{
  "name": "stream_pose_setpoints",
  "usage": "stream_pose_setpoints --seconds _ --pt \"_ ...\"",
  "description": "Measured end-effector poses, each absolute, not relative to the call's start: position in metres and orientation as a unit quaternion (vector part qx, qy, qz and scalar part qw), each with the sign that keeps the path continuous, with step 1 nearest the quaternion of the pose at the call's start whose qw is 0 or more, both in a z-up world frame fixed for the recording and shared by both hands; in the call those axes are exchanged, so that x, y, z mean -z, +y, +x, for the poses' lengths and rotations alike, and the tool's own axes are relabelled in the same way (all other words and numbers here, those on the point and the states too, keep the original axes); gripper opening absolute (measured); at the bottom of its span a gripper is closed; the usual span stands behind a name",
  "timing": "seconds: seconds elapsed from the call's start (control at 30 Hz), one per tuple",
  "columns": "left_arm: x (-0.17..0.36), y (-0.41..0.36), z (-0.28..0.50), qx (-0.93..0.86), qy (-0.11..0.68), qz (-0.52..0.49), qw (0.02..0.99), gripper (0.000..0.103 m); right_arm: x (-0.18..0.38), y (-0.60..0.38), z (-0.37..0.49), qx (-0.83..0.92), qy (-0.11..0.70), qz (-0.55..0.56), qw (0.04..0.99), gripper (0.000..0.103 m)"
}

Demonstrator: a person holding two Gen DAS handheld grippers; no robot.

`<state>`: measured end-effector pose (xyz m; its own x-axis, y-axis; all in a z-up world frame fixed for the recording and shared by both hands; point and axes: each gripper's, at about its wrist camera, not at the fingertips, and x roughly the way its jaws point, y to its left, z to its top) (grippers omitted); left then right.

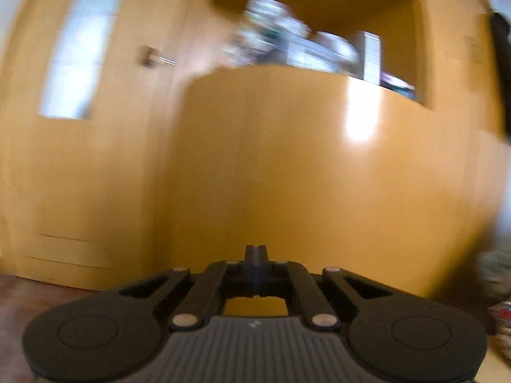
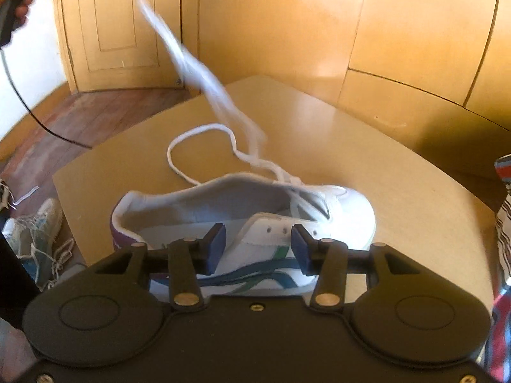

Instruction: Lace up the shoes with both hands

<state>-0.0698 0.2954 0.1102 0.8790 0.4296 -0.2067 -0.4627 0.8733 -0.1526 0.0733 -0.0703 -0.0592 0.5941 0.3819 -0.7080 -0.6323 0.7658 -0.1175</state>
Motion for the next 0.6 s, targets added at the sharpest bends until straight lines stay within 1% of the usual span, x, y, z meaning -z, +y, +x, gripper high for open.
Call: stream_pose_setpoints --seconds 0.07,0.17,0.27,0.3,0.33,0.4,0.43,0.53,0.6 --pt "-0.109 0.304 -0.076 -0.226 0.094 -0.105 0.964 0.0 0.06 -0.072 0.075 -0.291 0.346 -0.177 0.874 0.047" --pt "-0.1 0.298 -0.068 -0.189 0.132 -0.091 0.969 0.001 0.06 -0.072 0.08 -0.292 0.349 -0.18 0.872 0.047" --pt "-0.088 0.267 -0.04 -0.114 0.18 -0.074 0.974 0.007 0.06 -0.069 0.081 -0.292 0.357 -0.183 0.868 0.047" --pt "-0.085 0.253 -0.03 -0.088 0.193 -0.066 0.975 0.016 0.059 -0.07 0.08 -0.293 0.359 -0.181 0.867 0.047" --pt "-0.081 0.24 -0.02 -0.063 0.205 -0.057 0.975 0.03 0.058 -0.073 0.081 -0.293 0.364 -0.178 0.866 0.047" --pt "-0.068 0.209 0.004 0.002 0.242 -0.039 0.969 0.04 0.057 -0.079 0.081 -0.292 0.37 -0.176 0.864 0.05" --pt "-0.061 0.196 0.014 0.026 0.26 -0.031 0.965 0.042 0.057 -0.084 0.082 -0.287 0.375 -0.18 0.863 0.05" --pt "-0.026 0.147 0.05 0.092 0.332 0.004 0.939 0.042 0.057 -0.092 0.085 -0.289 0.381 -0.17 0.862 0.049" --pt "-0.007 0.133 0.066 0.103 0.355 -0.007 0.929 0.042 0.054 -0.098 0.087 -0.299 0.388 -0.153 0.858 0.049"
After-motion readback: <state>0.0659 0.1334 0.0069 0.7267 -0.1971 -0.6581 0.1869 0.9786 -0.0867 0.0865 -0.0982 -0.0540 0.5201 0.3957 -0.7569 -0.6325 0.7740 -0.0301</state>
